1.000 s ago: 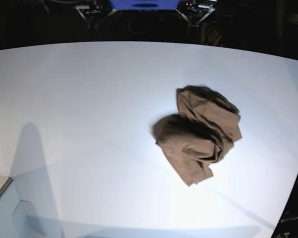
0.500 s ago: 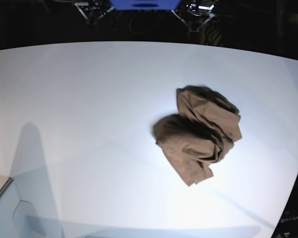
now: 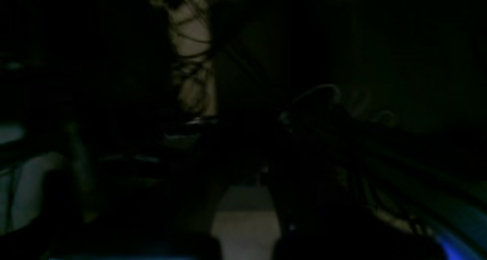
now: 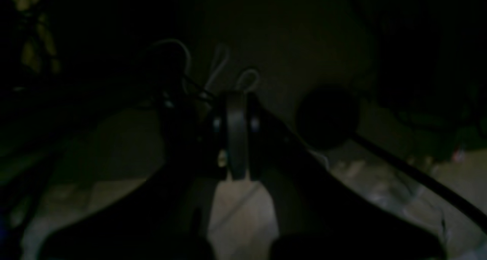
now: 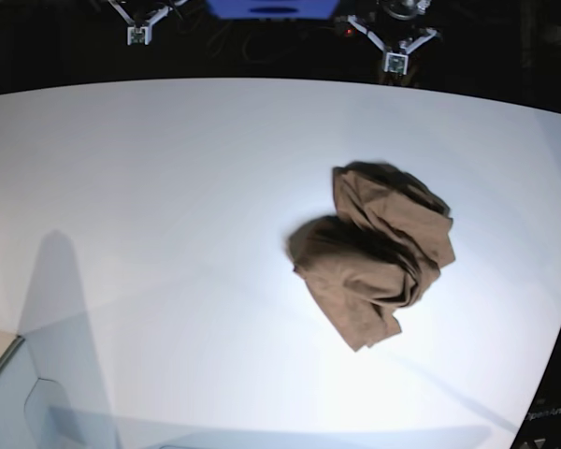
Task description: Layout the t-shirt on the table in an organized manner, then fold the t-shirt properly
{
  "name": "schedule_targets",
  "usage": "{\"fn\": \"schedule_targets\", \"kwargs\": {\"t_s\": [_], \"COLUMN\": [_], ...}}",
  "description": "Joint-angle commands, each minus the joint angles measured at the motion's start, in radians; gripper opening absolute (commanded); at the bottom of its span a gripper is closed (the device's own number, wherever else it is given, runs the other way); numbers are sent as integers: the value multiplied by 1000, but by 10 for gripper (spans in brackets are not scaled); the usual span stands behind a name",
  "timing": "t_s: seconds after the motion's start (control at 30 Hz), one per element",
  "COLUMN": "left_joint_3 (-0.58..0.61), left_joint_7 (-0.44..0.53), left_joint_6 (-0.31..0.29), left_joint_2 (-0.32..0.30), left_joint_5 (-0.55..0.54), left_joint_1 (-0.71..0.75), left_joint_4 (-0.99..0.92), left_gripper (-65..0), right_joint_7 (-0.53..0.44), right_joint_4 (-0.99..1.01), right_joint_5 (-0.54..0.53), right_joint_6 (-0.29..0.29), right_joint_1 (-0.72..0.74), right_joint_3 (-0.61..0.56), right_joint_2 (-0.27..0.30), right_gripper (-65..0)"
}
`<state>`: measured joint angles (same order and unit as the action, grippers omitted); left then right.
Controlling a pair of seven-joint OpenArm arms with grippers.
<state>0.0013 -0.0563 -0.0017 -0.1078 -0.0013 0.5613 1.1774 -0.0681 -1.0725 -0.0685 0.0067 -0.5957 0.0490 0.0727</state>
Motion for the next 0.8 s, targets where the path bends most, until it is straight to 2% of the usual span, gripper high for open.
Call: {"fn": "schedule_targets", "kwargs": {"t_s": [0.0,0.13,0.4,0.5,0.77], "left_joint_3": [-2,-2,-65,-99,-145], "left_joint_7": [-9,-99,-230,-231,-227], "left_joint_6": [-1,-1,-1,1,4], "left_joint_2": [-11,-40,-111,-122,-114], "left_joint_5": [1,-24,-286,-334,-345], "left_joint_1": [30,116,257,303,397], "left_joint_4": [66,267,536,609,774], "left_gripper": [-650,-650,-650,-650,-650], "right_joint_7": [-23,-23,-23,-23,-23], "right_joint_4": [-67,-248,-536,-641,-895], "right_joint_5": [-4,-4,-4,-4,-4], "right_joint_6": [-1,-1,-1,-1,-1], "right_joint_1": [-36,-135,-304,-350,-422], "right_joint_3": [27,59,91,114,153], "right_joint_2": [11,8,11,9,8], "right_gripper": [-650,-650,-650,-650,-650]}}
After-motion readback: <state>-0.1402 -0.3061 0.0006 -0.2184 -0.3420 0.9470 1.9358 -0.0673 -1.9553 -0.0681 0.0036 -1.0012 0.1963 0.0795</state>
